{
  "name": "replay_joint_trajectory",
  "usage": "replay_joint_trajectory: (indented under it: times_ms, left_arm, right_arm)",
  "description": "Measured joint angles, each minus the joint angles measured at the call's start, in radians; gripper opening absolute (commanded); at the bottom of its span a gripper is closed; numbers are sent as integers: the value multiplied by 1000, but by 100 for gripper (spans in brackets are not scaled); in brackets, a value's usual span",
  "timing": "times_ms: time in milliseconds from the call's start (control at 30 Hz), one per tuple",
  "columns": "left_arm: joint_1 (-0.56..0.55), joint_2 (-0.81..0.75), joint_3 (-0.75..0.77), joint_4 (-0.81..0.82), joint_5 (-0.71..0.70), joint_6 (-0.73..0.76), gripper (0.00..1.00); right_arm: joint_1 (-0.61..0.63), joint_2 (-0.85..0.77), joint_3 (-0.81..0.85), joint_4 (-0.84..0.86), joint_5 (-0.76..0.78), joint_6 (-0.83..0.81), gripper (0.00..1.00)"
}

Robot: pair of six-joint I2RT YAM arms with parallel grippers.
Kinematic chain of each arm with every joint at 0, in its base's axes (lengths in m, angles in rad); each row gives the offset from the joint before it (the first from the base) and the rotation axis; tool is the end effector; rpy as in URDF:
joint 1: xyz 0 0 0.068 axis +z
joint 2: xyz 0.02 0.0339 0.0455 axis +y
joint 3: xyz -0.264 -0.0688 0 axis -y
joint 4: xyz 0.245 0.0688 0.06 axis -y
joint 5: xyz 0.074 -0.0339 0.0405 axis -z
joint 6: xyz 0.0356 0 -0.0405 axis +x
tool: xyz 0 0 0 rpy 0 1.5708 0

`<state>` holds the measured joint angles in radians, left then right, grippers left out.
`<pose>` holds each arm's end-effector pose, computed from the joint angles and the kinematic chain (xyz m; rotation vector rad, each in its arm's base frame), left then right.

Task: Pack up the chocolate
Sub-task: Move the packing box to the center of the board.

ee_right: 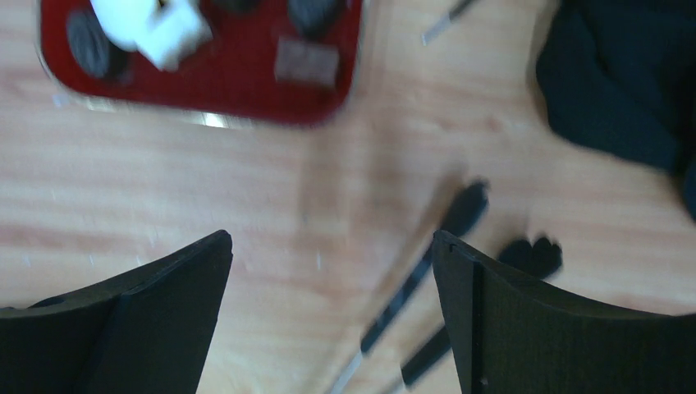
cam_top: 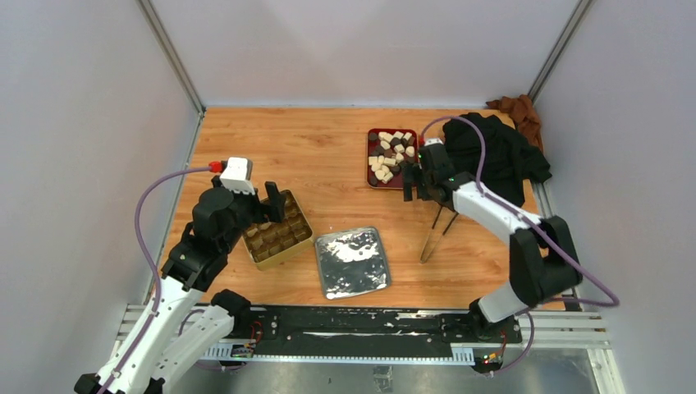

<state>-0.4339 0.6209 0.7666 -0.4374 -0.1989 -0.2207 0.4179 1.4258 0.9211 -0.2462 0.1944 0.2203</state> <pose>0.1329 -0.0538 0.3307 0.0606 1.8642 -0.2691 0.2815 0.1175 0.2345 -0.1301 2.3027 0.1008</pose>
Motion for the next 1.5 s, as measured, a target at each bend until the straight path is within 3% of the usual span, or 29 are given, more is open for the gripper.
replay_joint_trajectory:
  times_ms: [333,600,933,1500]
  left_arm:
    - [-5,0,0,-18,-42,34,100]
    - [-16,2,0,-18,-50,45,100]
    - [-22,4,0,-18,-51,50,100]
    - [-22,8,0,-20,-87,42,100]
  right_arm:
    - [0,407,364,73,82,-69,97]
    - [0,512,402,64,103,-106,97]
    - [16,507,367,45,108,-134,97]
    - [68,278,120,-57,139,-161,97]
